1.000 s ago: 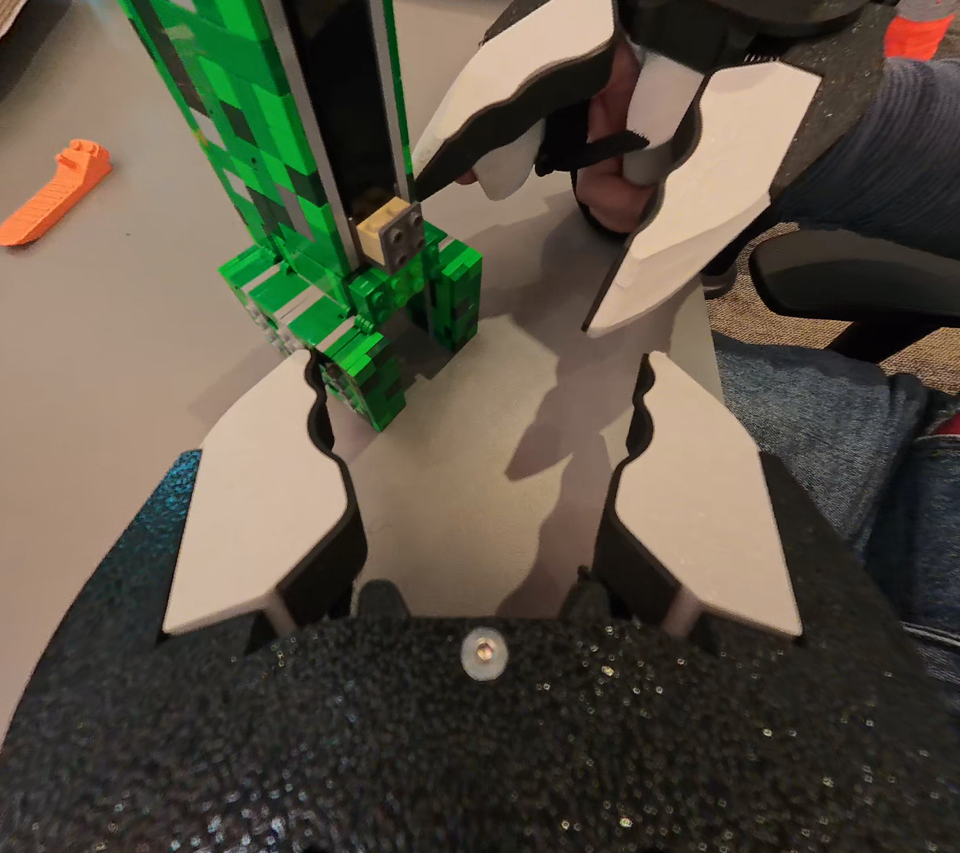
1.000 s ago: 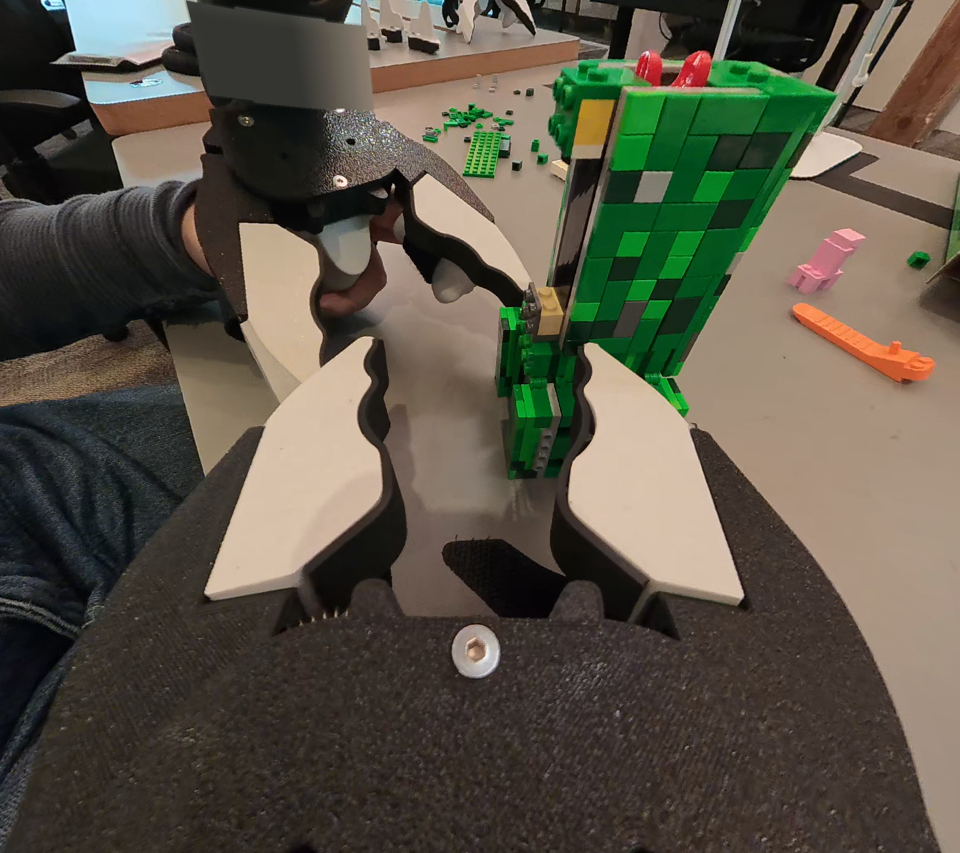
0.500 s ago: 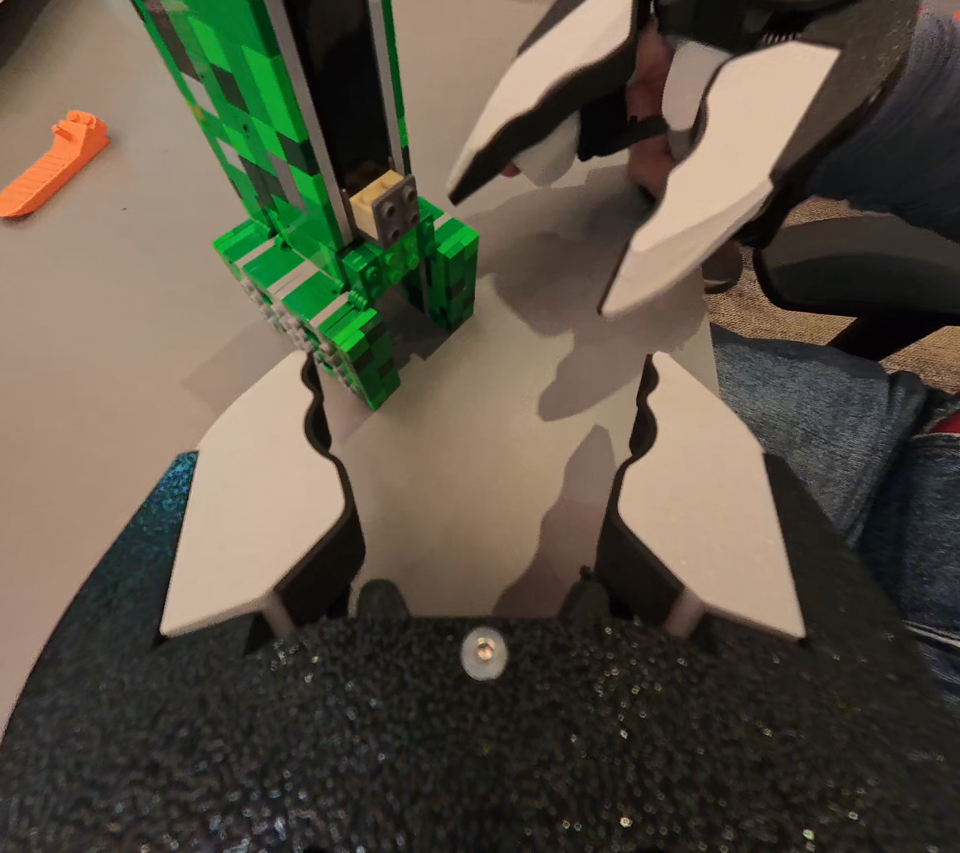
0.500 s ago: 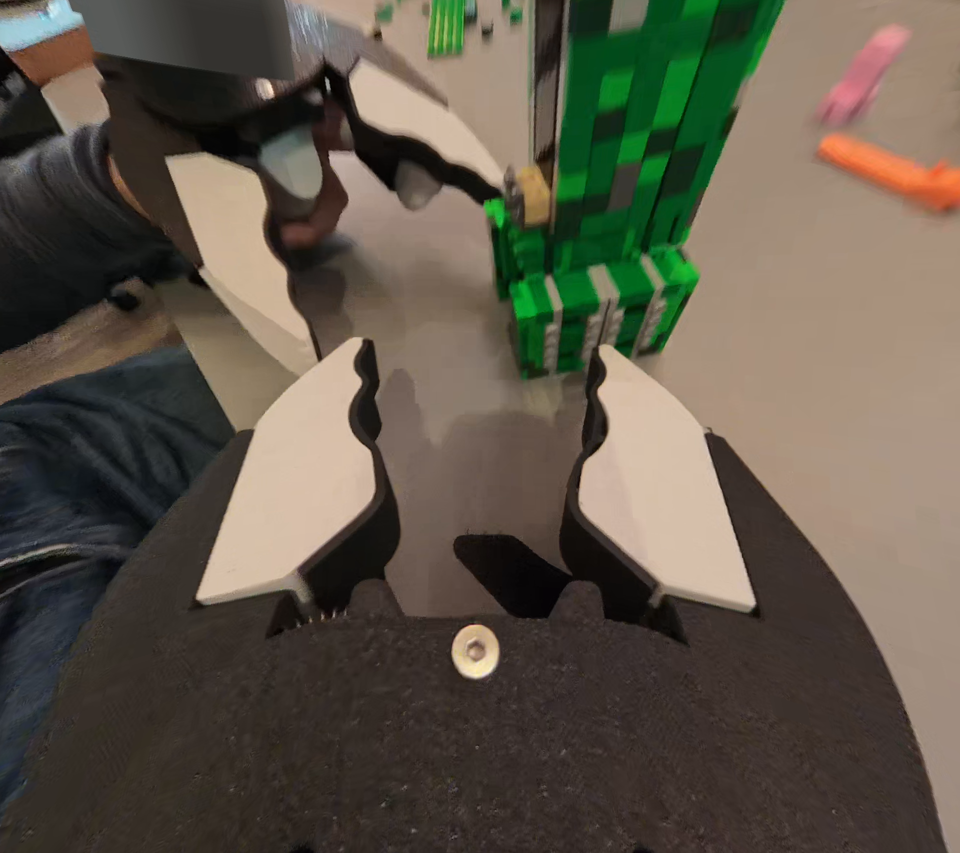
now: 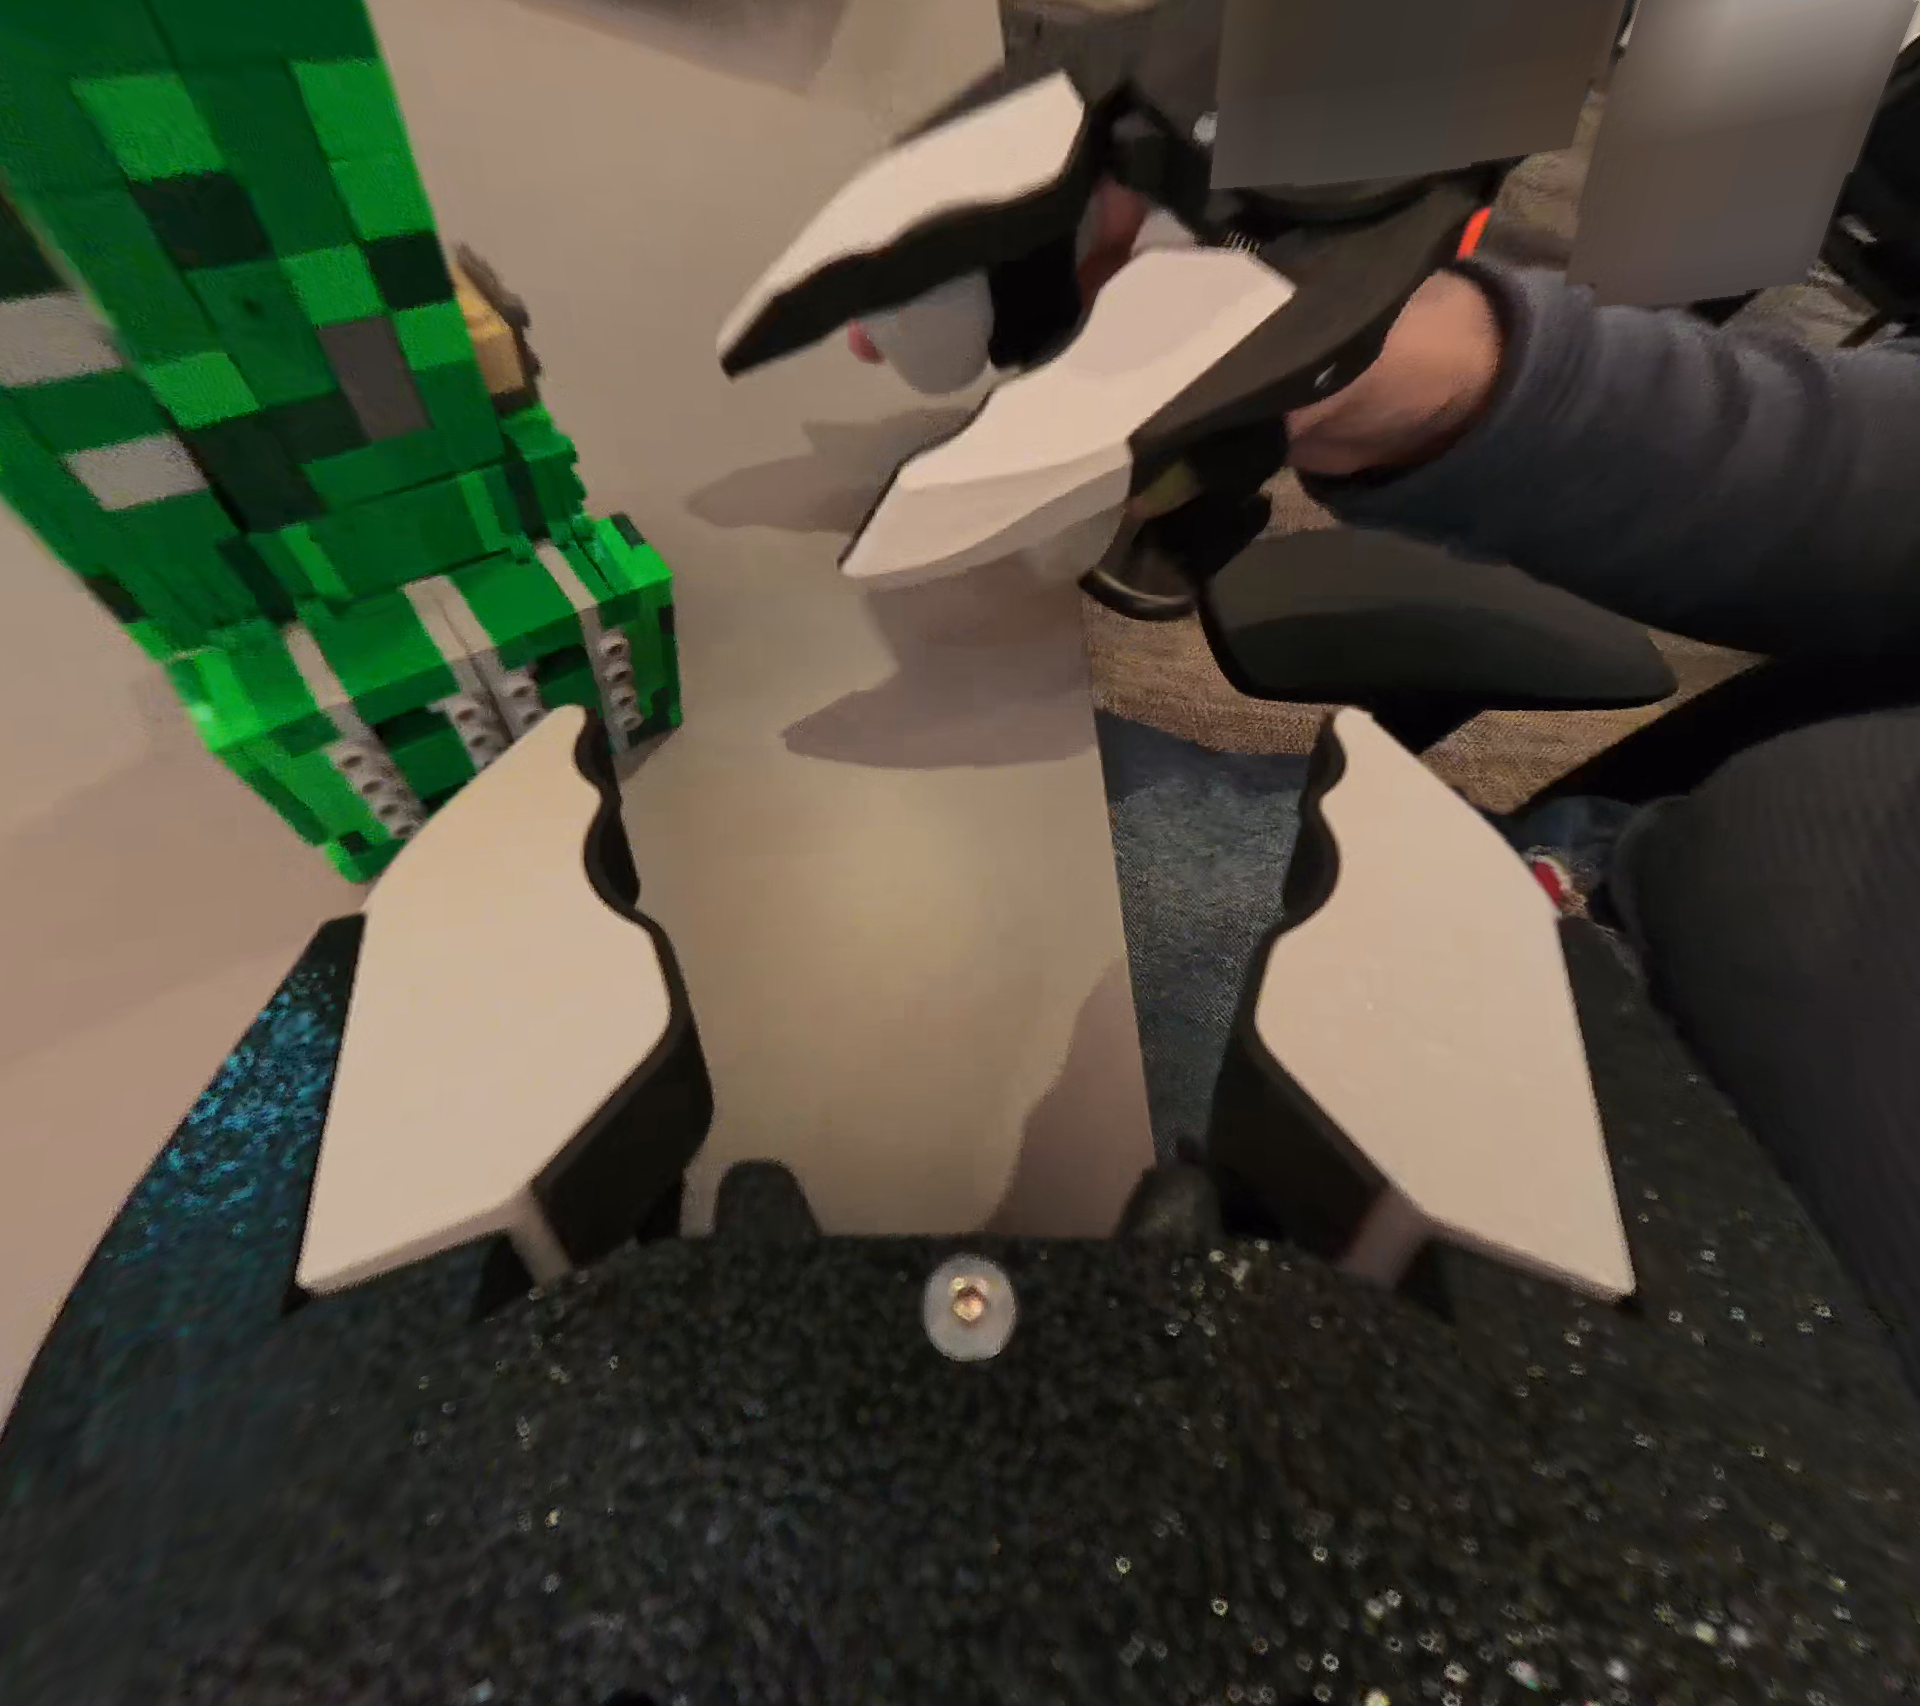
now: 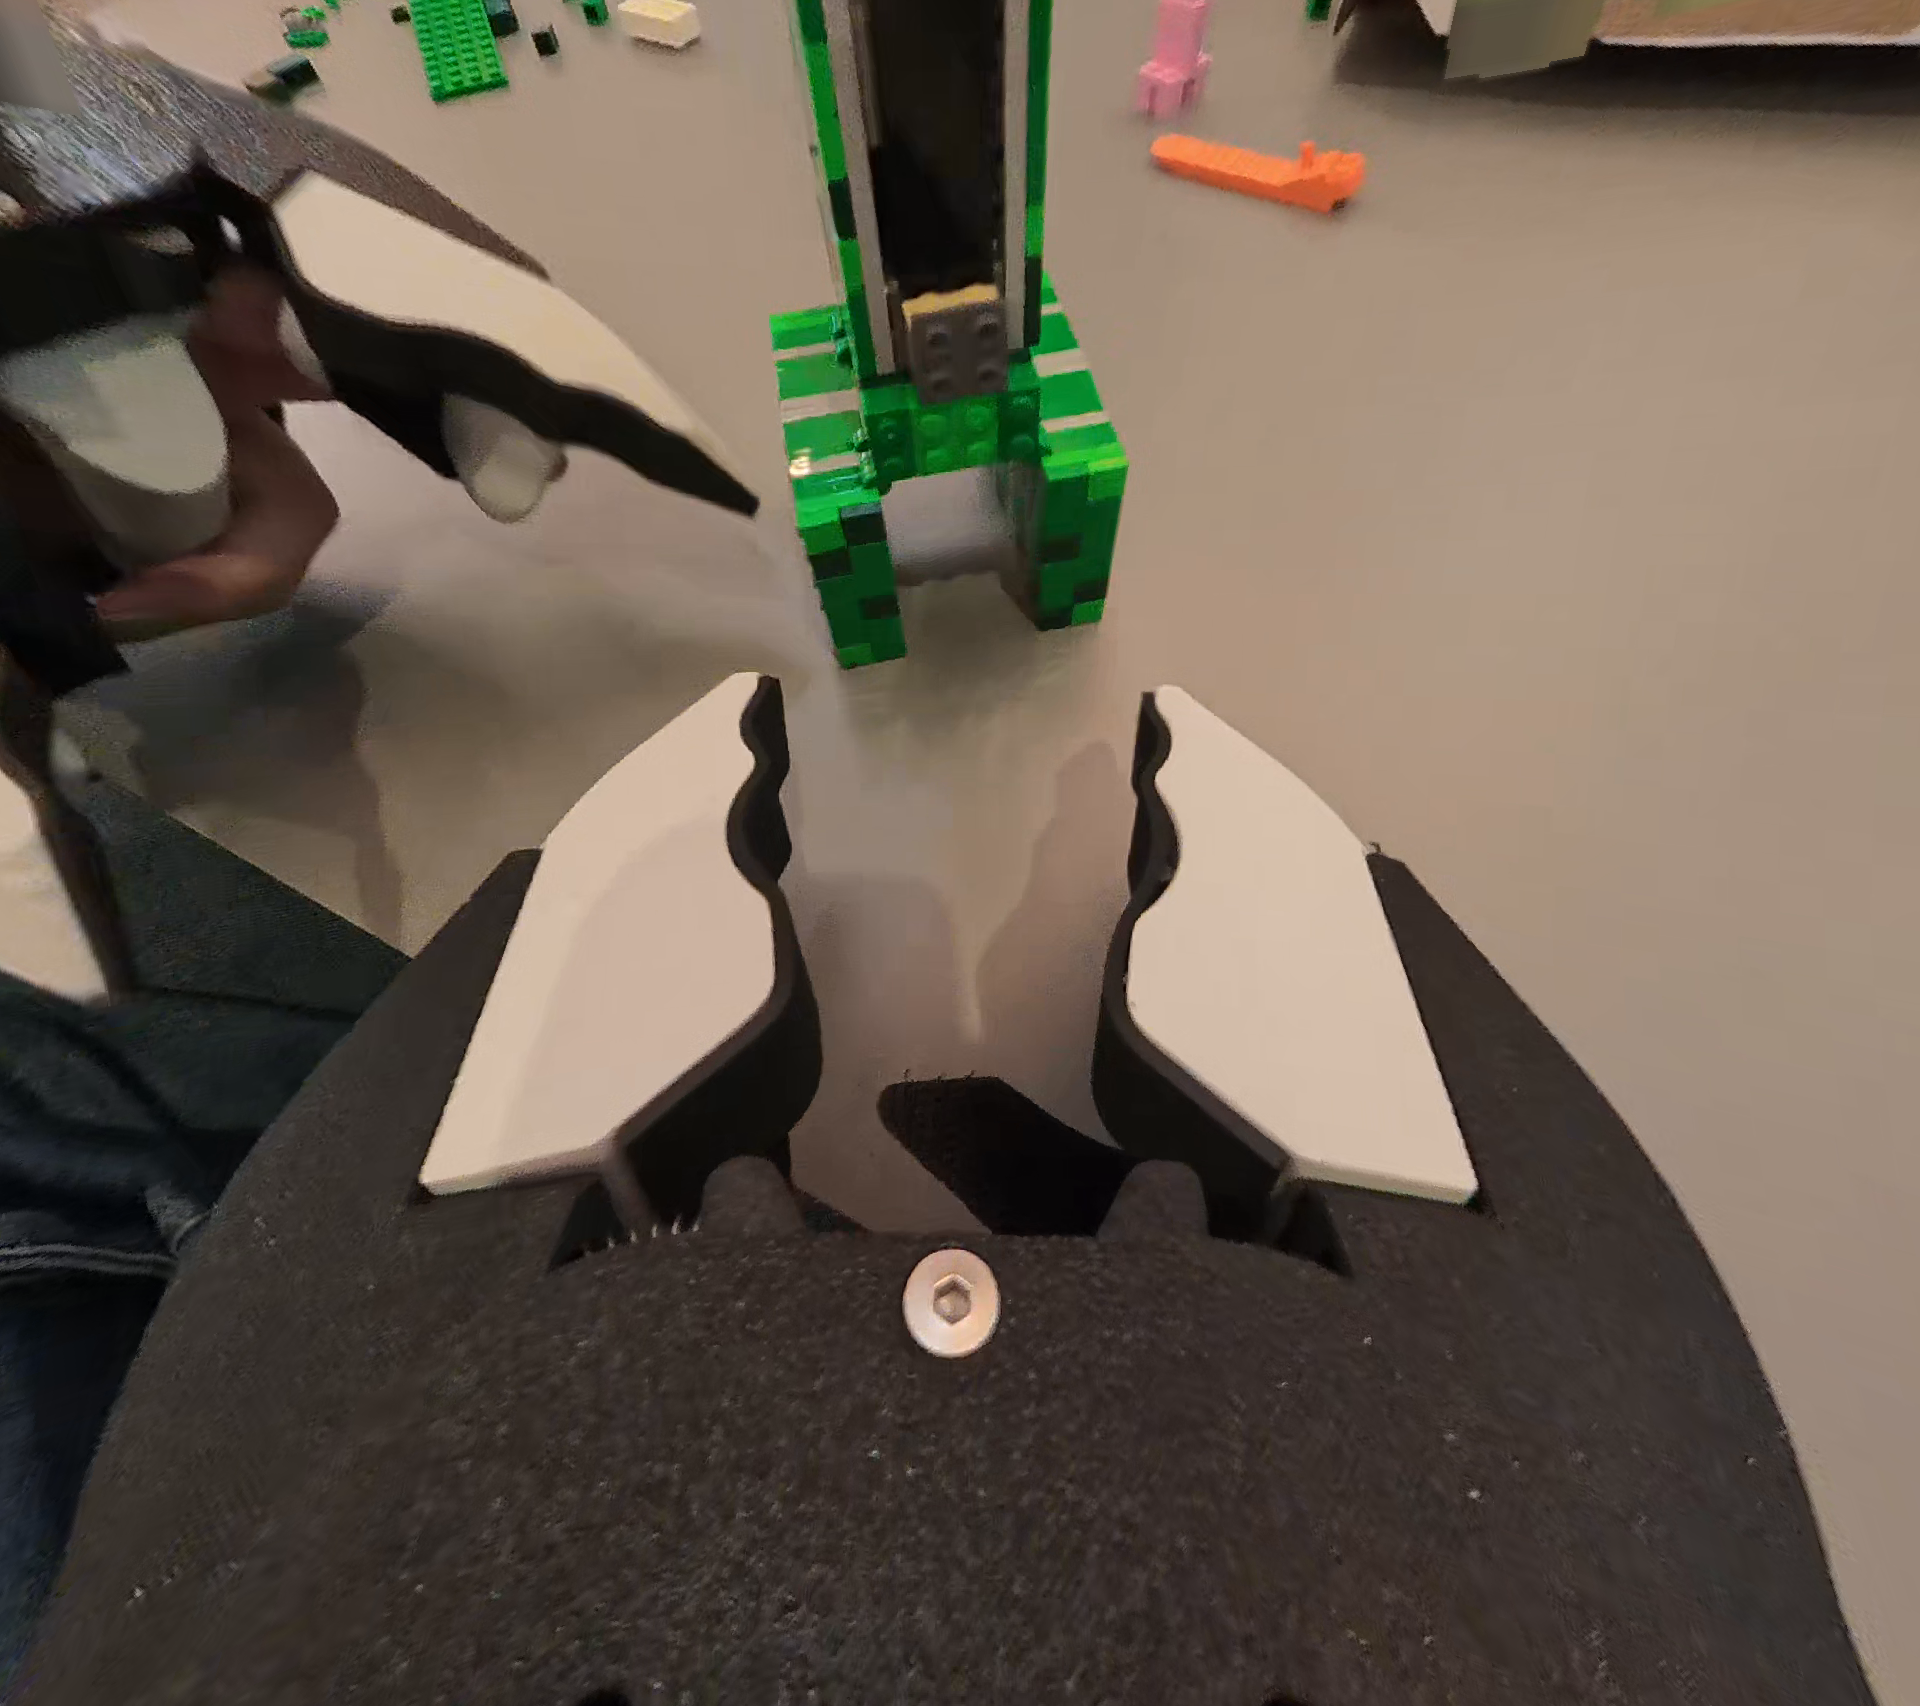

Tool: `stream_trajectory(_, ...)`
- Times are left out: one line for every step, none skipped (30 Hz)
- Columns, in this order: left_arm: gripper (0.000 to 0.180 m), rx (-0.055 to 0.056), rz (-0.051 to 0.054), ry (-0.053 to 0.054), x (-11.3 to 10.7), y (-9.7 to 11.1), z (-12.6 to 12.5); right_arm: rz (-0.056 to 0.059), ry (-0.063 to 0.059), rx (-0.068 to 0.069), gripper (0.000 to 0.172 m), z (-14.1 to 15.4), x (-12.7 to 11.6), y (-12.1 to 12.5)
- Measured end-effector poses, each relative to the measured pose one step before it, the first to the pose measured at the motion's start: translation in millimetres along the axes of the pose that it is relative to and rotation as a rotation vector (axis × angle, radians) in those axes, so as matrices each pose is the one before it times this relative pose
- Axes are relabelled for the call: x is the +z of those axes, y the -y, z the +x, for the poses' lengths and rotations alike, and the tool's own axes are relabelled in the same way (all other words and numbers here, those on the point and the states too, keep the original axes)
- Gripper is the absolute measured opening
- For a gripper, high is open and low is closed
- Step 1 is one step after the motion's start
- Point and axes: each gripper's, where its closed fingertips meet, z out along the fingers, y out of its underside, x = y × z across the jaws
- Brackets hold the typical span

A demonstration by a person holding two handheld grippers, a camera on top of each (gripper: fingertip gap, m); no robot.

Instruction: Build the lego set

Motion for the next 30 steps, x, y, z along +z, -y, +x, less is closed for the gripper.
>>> stream_trajectory(0.121, 0.0074, 0.025, 0.0153, -5.72, 3.4, -1.87, -0.0077, 0.0024, 0.0063, 0.062, -2.77, 2.43, -2.45)
stream_trajectory(0.12, 0.0032, 0.0205, 0.0258, -7.81, 2.89, -4.47, -0.0101, 0.0064, -0.0106, 0.059, -4.16, 4.39, -1.36)
stream_trajectory(0.119, 0.0034, 0.0189, 0.0329, -8.59, 2.53, -6.85, -0.0149, 0.0008, -0.0238, 0.055, -3.41, 4.45, -2.16)
stream_trajectory(0.117, 0.0027, 0.0197, 0.036, -8.84, 2.16, -7.83, -0.0156, -0.0124, -0.024, 0.055, -1.98, 4.77, 0.16)
stream_trajectory(0.116, -0.0038, 0.0198, 0.0323, -7.88, 1.93, -8.46, -0.0042, -0.0173, -0.0199, 0.063, -0.61, 4.78, 1.42)
stream_trajectory(0.116, -0.0108, 0.0197, 0.0228, -7.36, 1.5, -7.72, 0.0009, -0.0083, -0.0255, 0.073, -1.53, 4.74, 3.27)
stream_trajectory(0.116, -0.0165, 0.0193, 0.0154, -6.44, 1.29, -6.9, -0.0001, -0.0146, -0.0317, 0.083, 0.8, 4.75, 4.0)
stream_trajectory(0.116, -0.0189, 0.017, 0.0122, -5.71, 0.9, -5.94, -0.008, 0.0034, -0.0328, 0.089, 0.52, 4.78, 3.33)
stream_trajectory(0.117, -0.0154, 0.0138, 0.0091, -5.89, 0.5, -5.42, -0.0196, 0.0276, -0.0036, 0.094, -0.4, 5.18, 0.36)
stream_trajectory(0.117, -0.0105, 0.0126, 0.0081, -4.01, 0.46, -4.08, -0.0192, 0.0371, 0.0207, 0.101, -0.72, 4.54, -0.14)
stream_trajectory(0.117, -0.0043, 0.0098, 0.0046, -2.97, 0.16, -2.79, -0.0113, 0.0324, 0.0217, 0.101, 0.08, 3.5, -0.2)
stream_trajectory(0.117, 0.0022, 0.0042, 0.0061, -2.84, -0.17, -2.46, -0.0128, 0.0139, 0.0158, 0.101, 2.12, 2.25, -0.57)
stream_trajectory(0.117, 0.007, -0.0001, 0.0106, -2.19, -0.81, -2.65, -0.0052, -0.0061, 0.0005, 0.1, 3.96, 1.13, 0.61)
stream_trajectory(0.117, 0.0112, -0.0014, 0.0114, -1.6, -0.67, -2.07, -0.0039, -0.0132, -0.009, 0.098, 3.49, 0.11, 1.13)
stream_trajectory(0.117, 0.0134, -0.0021, 0.011, -0.68, -0.89, -1.58, -0.0094, -0.0198, -0.0122, 0.097, 4.0, -0.17, 0.42)
stream_trajectory(0.116, 0.0139, -0.0011, 0.0099, -0.47, -0.31, -1.38, -0.0043, -0.0228, -0.0268, 0.096, 4.23, -0.54, 1.41)
stream_trajectory(0.116, 0.0133, 0.0015, 0.0099, 0.26, 0.4, -1.19, -0.0033, -0.0212, -0.0249, 0.091, 3.89, -0.63, 2.2)
stream_trajectory(0.115, 0.0113, 0.0031, 0.0042, -0.18, 0.82, -0.66, -0.0041, 0.0114, -0.0215, 0.087, -0.35, 0.16, 3.03)
stream_trajectory(0.114, 0.0089, 0.0034, -0.0037, 0.89, 1.07, 0.54, -0.0127, 0.0375, -0.0192, 0.079, -3.85, 0.6, 1.51)
stream_trajectory(0.114, 0.0067, 0.0035, -0.0047, 0.84, 0.95, 0.08, -0.0151, 0.0242, -0.0187, 0.077, -1.62, 1.26, 0.67)
stream_trajectory(0.114, 0.0066, 0.0007, -0.003, 1.1, 0.88, -0.45, -0.0115, 0.0191, -0.0211, 0.077, 0.67, 1.15, 0.29)
stream_trajectory(0.113, 0.0068, -0.0043, -0.0018, 1.57, 0.17, -0.83, -0.0055, 0.0306, -0.0181, 0.077, 0.68, 0.97, 0.58)
stream_trajectory(0.113, 0.0071, -0.0073, -0.004, 1.15, -0.28, -0.52, -0.0014, 0.0293, -0.0198, 0.077, 1.61, 0.99, 0.69)
stream_trajectory(0.113, 0.0085, -0.0057, -0.0061, 1.92, -0.29, -0.24, 0.0024, 0.025, -0.0226, 0.077, 2.4, 1.33, 0.46)
stream_trajectory(0.113, 0.0097, -0.0007, -0.0059, 1.44, 0.44, -0.57, 0.0102, 0.0304, -0.0258, 0.077, 2.57, 1.15, 0.87)
stream_trajectory(0.112, 0.0096, 0.0027, -0.0065, 1.75, 0.86, 0.0, 0.0088, 0.0298, -0.0207, 0.077, 3.57, 1.15, 0.05)
stream_trajectory(0.111, 0.0094, 0.0009, -0.0053, 1.87, 1.04, -0.48, 0.0064, 0.0253, -0.0129, 0.077, 4.18, 1.14, 0.37)
stream_trajectory(0.109, 0.0098, -0.0036, -0.0008, 2.33, 0.27, -1.14, 0.0079, 0.0224, -0.0227, 0.077, 4.68, 0.89, 0.51)
stream_trajectory(0.107, 0.0104, -0.0086, -0.003, 3.04, -0.25, -0.84, 0.0059, 0.0215, -0.0196, 0.077, 4.83, 0.99, 0.14)
stream_trajectory(0.106, 0.0098, -0.0132, -0.0071, 3.79, -0.74, -1.08, 0.0108, 0.0253, -0.0226, 0.077, 4.84, 0.9, 0.36)
